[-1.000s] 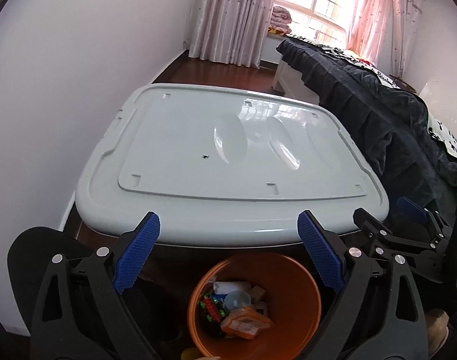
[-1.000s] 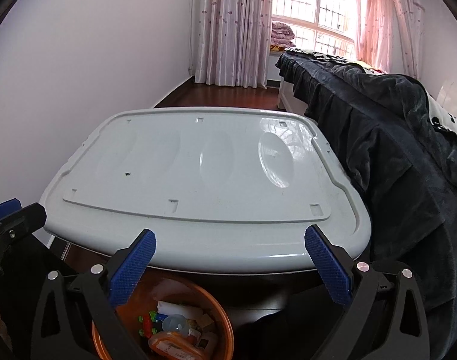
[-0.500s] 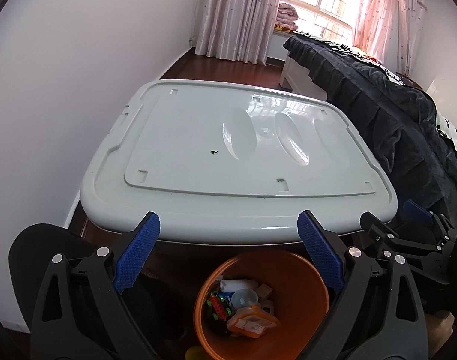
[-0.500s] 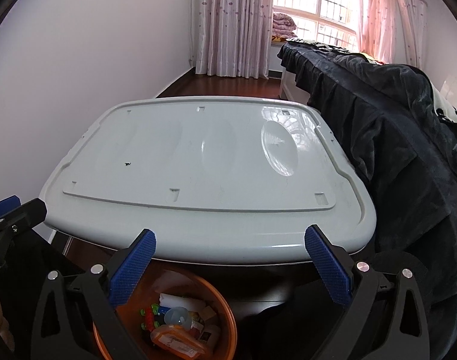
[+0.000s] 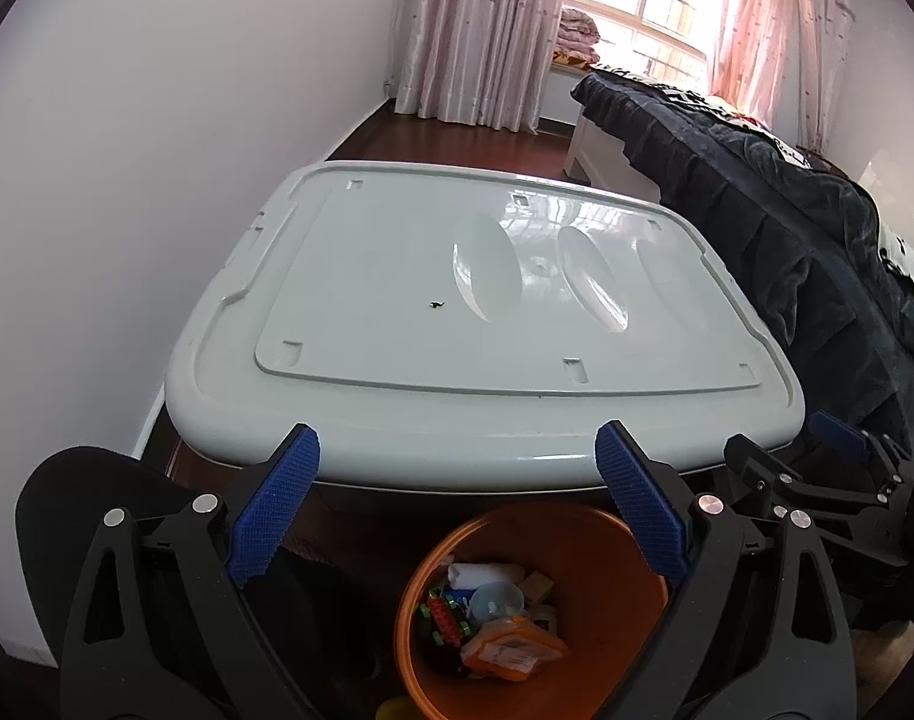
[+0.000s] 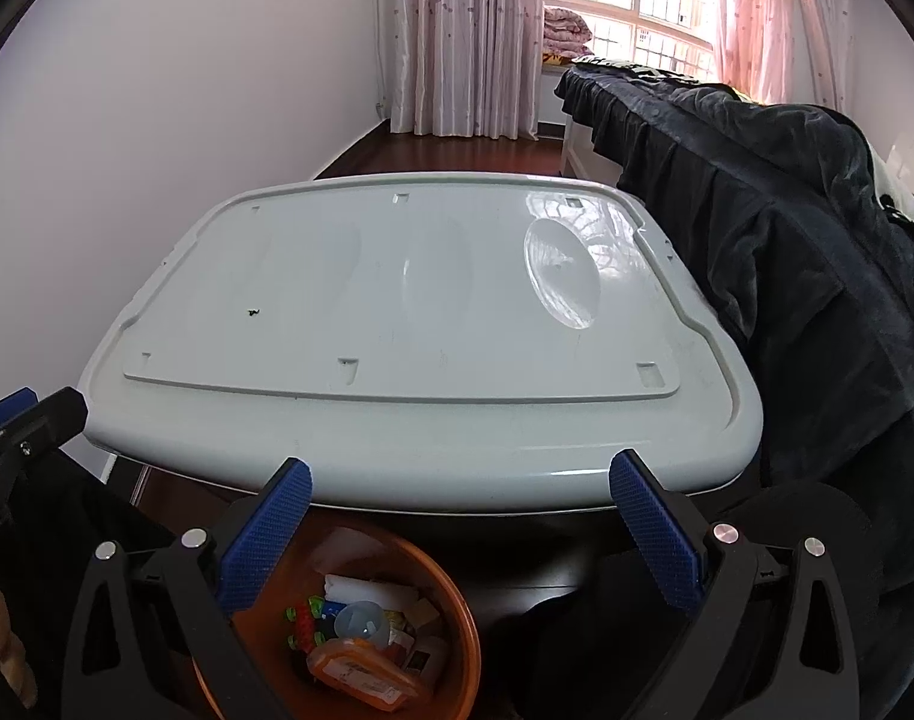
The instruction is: Collect trash
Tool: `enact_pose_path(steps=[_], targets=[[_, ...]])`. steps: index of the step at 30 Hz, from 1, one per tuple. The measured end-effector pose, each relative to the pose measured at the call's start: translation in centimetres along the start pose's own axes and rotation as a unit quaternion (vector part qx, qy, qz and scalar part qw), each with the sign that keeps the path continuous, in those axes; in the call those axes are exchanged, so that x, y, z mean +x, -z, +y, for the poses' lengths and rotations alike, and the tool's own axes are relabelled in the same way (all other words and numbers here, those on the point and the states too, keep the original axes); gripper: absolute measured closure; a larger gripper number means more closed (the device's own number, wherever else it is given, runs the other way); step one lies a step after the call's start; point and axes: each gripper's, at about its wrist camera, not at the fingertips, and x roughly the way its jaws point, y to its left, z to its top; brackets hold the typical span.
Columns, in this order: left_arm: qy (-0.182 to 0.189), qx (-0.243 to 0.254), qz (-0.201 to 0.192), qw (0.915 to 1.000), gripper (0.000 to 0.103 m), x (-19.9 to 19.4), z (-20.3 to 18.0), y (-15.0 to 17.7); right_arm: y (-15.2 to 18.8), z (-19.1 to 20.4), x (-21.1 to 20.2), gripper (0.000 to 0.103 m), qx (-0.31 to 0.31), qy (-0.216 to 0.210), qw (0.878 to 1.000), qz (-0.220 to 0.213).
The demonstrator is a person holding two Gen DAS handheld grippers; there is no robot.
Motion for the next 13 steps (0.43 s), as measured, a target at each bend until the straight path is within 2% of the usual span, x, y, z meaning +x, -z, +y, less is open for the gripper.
enact_pose_path(steps=[5,13], targets=[[-0.009,-0.003,-0.002,1.0,0.012,0.0,-0.1,0.0,0.0,0.0,0.0,0.005,0.003,0.002,1.0,-0.001],[-0.012,-0.029,0.019,0.9993,0.012,0.7,1.1,0.1,-0.1,0.0,0.0,0.005,0.007,0.003,1.0,-0.001]])
